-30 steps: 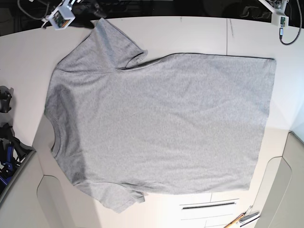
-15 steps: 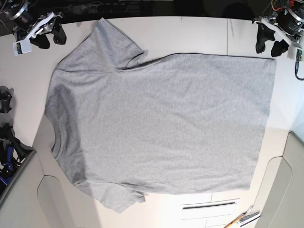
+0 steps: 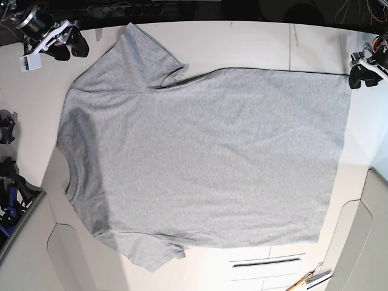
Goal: Fold the T-shirt properly
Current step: 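Grasp the shirt's shoulder edge corners with both grippers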
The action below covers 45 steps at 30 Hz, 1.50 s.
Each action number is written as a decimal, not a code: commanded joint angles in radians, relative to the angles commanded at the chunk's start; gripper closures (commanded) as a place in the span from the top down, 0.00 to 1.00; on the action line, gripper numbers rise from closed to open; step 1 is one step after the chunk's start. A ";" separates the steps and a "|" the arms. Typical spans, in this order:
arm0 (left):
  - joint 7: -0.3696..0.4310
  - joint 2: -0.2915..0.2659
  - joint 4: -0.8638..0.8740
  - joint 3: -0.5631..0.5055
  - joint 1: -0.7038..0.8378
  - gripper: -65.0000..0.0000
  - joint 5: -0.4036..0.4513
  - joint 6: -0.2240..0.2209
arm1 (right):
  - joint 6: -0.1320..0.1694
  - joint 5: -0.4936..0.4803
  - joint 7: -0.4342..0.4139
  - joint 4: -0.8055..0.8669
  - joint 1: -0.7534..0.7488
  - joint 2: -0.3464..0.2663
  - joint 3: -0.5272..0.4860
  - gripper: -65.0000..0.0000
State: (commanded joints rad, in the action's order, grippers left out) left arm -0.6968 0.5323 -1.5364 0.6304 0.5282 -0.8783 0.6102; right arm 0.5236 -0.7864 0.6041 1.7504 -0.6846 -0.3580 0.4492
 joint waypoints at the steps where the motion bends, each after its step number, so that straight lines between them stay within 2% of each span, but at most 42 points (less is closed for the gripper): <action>1: -0.001 0.000 0.027 -0.007 -0.010 0.63 -0.013 0.016 | 0.006 -0.003 0.000 -0.006 0.001 0.011 0.000 0.56; 4: -0.002 0.000 0.092 -0.048 -0.045 0.63 -0.019 0.017 | 0.011 -0.027 0.007 -0.030 0.009 0.035 -0.001 0.56; 6: -0.005 0.000 0.116 -0.081 -0.058 0.63 -0.020 0.037 | 0.029 -0.042 0.008 -0.042 0.008 0.045 -0.001 0.56; 8: -0.008 0.000 0.120 -0.116 -0.060 0.63 -0.021 0.039 | 0.035 -0.045 0.008 -0.049 0.009 0.058 -0.002 0.56; 15: -0.006 -0.002 0.120 -0.215 -0.066 0.63 -0.023 0.039 | 0.035 -0.051 0.006 -0.049 0.028 0.095 -0.061 0.56; 19: -0.011 -0.005 0.120 -0.224 -0.065 0.63 -0.018 0.041 | 0.034 -0.040 0.005 -0.049 0.047 0.096 -0.126 0.56; 22: -0.011 -0.006 0.120 -0.224 -0.065 0.63 -0.017 0.082 | 0.034 -0.040 -0.002 -0.049 0.047 0.096 -0.174 0.56; 23: -0.011 -0.005 0.120 -0.224 -0.065 0.63 -0.017 0.084 | 0.033 -0.039 -0.005 -0.049 0.047 0.096 -0.187 0.56; 28: -0.011 -0.005 0.120 -0.224 -0.065 0.62 -0.016 0.085 | 0.031 0.000 -0.014 -0.049 0.047 0.145 -0.196 0.55; 29: -0.011 -0.006 0.120 -0.224 -0.065 0.60 -0.016 0.088 | 0.031 0.002 -0.017 -0.049 0.047 0.152 -0.196 0.55; 31: -0.011 -0.005 0.120 -0.224 -0.065 0.45 -0.016 0.088 | 0.031 0.002 -0.026 -0.049 0.047 0.162 -0.196 0.52; 33: -0.011 -0.005 0.120 -0.224 -0.065 0.27 -0.016 0.088 | 0.031 0.014 -0.034 -0.049 0.047 0.162 -0.196 0.33; 34: -0.011 -0.005 0.120 -0.224 -0.065 0.22 -0.016 0.088 | 0.031 0.032 -0.036 -0.049 0.047 0.162 -0.196 0.22; 37: -0.011 -0.005 0.120 -0.224 -0.065 0.09 -0.016 0.088 | 0.031 0.071 -0.038 -0.049 0.047 0.162 -0.196 0.01; 38: -0.011 -0.005 0.120 -0.224 -0.065 0.02 -0.016 0.088 | 0.031 0.072 -0.042 -0.049 0.047 0.162 -0.196 0.00; 39: -0.010 -0.004 0.120 -0.224 -0.065 0.00 -0.016 0.088 | 0.031 0.072 -0.048 -0.049 0.047 0.162 -0.193 0.00; 45: -0.011 0.000 0.085 -0.171 -0.065 0.00 -0.021 0.088 | 0.034 0.056 -0.048 -0.027 0.046 0.162 -0.147 0.00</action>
State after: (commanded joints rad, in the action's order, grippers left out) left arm -0.7074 0.5323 -1.4509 0.4599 0.4633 -0.8997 0.6981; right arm 0.5579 -0.7307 0.5560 1.7233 -0.6384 -0.1959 0.3019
